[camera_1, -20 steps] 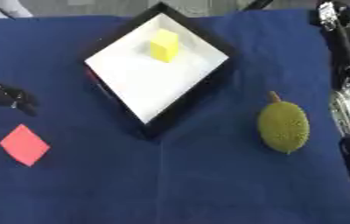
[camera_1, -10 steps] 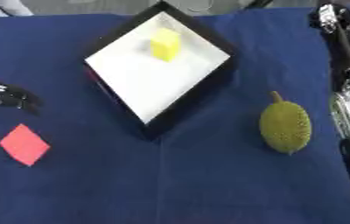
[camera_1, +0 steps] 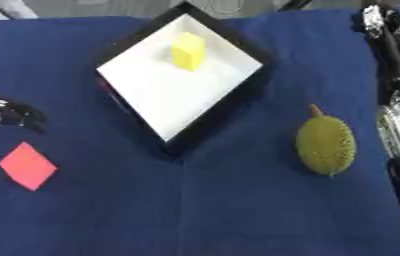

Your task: Pick up objects on the table and place them in the box.

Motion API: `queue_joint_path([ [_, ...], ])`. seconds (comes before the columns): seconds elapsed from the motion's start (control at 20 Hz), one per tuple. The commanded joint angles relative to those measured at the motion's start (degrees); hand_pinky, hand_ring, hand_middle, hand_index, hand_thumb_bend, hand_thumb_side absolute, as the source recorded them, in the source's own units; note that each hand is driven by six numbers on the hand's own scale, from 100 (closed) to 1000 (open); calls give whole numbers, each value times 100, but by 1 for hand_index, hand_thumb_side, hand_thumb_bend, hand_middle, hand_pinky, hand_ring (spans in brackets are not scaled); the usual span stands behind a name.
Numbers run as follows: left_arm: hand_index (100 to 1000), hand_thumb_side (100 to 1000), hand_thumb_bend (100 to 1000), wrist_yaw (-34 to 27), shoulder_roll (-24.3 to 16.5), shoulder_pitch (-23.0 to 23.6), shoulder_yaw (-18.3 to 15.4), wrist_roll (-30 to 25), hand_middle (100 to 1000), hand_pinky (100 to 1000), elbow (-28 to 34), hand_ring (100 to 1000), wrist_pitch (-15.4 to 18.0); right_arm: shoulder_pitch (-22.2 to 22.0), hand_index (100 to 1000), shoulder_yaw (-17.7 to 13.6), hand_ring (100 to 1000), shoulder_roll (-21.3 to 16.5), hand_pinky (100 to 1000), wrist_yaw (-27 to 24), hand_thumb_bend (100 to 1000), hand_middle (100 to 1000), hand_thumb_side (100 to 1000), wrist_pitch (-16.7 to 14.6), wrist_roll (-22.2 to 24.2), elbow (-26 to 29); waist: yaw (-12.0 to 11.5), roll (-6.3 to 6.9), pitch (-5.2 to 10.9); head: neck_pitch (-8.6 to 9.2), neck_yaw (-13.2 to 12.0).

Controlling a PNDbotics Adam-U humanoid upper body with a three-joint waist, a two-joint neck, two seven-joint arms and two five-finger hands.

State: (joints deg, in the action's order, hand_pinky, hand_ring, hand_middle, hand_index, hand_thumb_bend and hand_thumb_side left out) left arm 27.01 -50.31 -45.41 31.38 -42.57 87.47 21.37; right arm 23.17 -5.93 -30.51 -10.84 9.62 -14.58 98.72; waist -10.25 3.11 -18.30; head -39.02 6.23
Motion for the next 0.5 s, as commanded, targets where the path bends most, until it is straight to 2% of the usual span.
queue_joint_path([
  [0.05,903,106,929,9,-84,-114,-29,-478,917,845,-4,876,534,59,851,-9,843,-76,988,10,100,735,775,-9,25,67,7,0,32,91,2],
  [0.5,902,100,926,239,252,-342,67,-428,914,844,-267,875,651,62,850,1,843,-51,988,21,100,736,777,0,42,64,37,-3,6,120,-31],
])
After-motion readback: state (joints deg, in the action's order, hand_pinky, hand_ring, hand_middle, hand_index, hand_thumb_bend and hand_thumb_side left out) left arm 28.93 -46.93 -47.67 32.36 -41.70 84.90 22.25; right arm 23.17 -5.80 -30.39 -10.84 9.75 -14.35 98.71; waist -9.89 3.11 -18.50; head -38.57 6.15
